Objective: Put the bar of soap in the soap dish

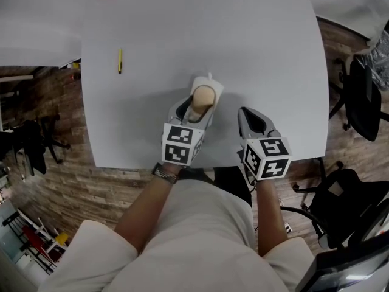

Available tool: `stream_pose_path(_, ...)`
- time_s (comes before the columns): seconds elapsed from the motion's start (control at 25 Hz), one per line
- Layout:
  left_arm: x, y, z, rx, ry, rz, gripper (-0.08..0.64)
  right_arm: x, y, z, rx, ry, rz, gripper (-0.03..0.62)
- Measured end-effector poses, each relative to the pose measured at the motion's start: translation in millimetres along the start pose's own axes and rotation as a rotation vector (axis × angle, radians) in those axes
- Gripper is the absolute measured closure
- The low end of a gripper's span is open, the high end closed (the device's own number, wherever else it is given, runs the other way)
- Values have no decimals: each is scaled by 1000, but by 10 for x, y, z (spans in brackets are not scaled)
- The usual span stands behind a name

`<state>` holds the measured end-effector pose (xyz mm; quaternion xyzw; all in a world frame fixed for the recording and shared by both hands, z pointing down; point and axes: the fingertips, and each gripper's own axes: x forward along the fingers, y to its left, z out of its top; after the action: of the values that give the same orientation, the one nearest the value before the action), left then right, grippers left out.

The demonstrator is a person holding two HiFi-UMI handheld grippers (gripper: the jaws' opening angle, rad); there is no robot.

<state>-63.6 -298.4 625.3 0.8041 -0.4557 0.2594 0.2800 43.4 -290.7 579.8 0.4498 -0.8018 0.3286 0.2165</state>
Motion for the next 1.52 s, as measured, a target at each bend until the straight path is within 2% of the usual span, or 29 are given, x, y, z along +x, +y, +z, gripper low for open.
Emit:
stream_pose_path(0.24, 7, 1, -9, -9, 24, -44, 290, -63, 56, 123, 71, -40, 43, 591)
stream_pose_path(0.96, 86, 60, -61, -27, 34, -17, 290, -302, 112, 221, 39, -68, 58, 591)
stream_pose_path(1.52, -91, 91, 119, -14, -26, 0, 322, -467, 148, 315, 44, -116, 71, 591)
